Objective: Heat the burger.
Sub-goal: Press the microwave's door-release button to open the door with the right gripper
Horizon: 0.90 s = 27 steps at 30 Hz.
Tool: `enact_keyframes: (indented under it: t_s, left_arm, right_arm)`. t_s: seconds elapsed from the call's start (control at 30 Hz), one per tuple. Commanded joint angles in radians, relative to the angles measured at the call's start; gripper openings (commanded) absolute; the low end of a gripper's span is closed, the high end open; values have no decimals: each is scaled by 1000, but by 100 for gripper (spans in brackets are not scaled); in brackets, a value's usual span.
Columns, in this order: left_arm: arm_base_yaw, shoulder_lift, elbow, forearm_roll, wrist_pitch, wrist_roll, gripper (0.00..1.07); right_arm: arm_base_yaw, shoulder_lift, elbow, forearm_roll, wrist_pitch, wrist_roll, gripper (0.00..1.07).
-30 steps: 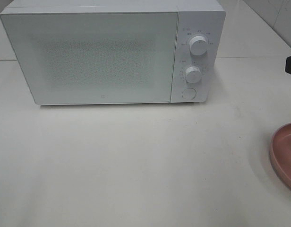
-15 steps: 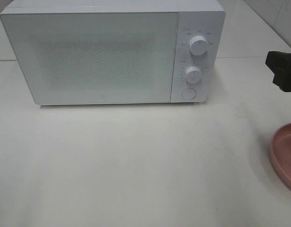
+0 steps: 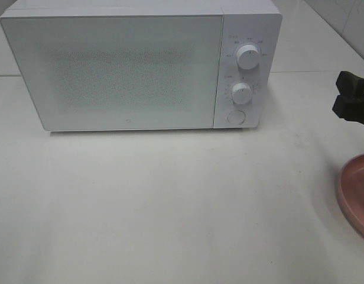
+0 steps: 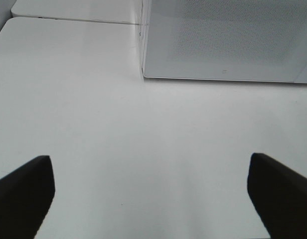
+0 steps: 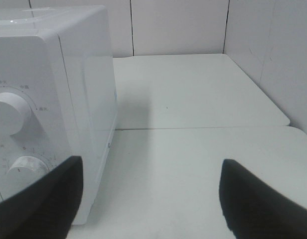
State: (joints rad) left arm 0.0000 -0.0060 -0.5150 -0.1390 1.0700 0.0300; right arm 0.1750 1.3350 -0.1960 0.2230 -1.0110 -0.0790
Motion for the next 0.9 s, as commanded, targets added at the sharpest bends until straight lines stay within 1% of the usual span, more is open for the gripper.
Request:
enact_keyframes:
  t_s: [0.03,0.07,0.1,0.13,0.17,0.2,0.23,0.27,0.3,0.33,0.37,0.4,0.47,0.5,0.57,0.6,0.63,0.67,0.7,0.73,0.9]
  left_arm:
    - [1,-18,-1,0,-1,1,98]
    - [1,-18,-1,0,-1,1,98]
    - [1,-18,-1,0,-1,1,98]
    - [1,-18,-1,0,-1,1,98]
    - [1,-18,-1,0,-1,1,98]
    - [1,-18,-1,0,-1,1,98]
    - [1,-18,-1,0,-1,1,98]
    - [1,-18,-1,0,-1,1,98]
    - [1,-18,-1,0,-1,1,98]
    - [1,-18,-1,0,-1,1,98]
    - [1,-18,-1,0,-1,1,98]
    - [1,-18,-1,0,-1,1,98]
    - [1,-18,-1,0,-1,1,98]
    - [1,-18,-1,0,-1,1,98]
    - [1,-18,-1,0,-1,1,98]
    - [1,-18,-1,0,-1,1,98]
    - [1,-18,-1,0,-1,1,98]
    - [1,-18,-1,0,-1,1,98]
    - [1,-18,-1,0,-1,1,98]
    - [1,-18,-1,0,-1,1,98]
    - [1,-18,-1,0,-1,1,98]
  right_arm:
    - [105,63,2,111,-81,-82,74]
    - [132,80,2,138,-96,-93,74]
    - [132,80,2,138,-96,-93,74]
    - [154,97,2,168,-108,-99,74]
    - [209,129,2,234,-138,-115,74]
    - [209,129,2,234,-138,-115,74]
    - [232,141,2,260,-151,-120,74]
    - [292,167,1,324,-181,-136,74]
    - [292,167,1,324,-181,-136,74]
    - [353,197,-3,391,-212,-170,74]
    - [376,213,-4,421,-232,-181,74]
    - [376,213,-4,421,-232,-181,74]
    - [448,253,-19,494,-263,-202,74]
    - [448,253,-19,494,-263,-202,74]
    - [508,286,-48,555,-267,-204,74]
    - [508,286,-48,555,-267,-204,74]
    - [549,306,-76,589,-266,-208,74]
    - [567,316,-89,601,-267,-216,74]
    - [567,316,-89,601,-267,-216,74]
    - [594,335,-110,607,-267,-238,74]
    - [639,373,-154,607,-254,-252,74]
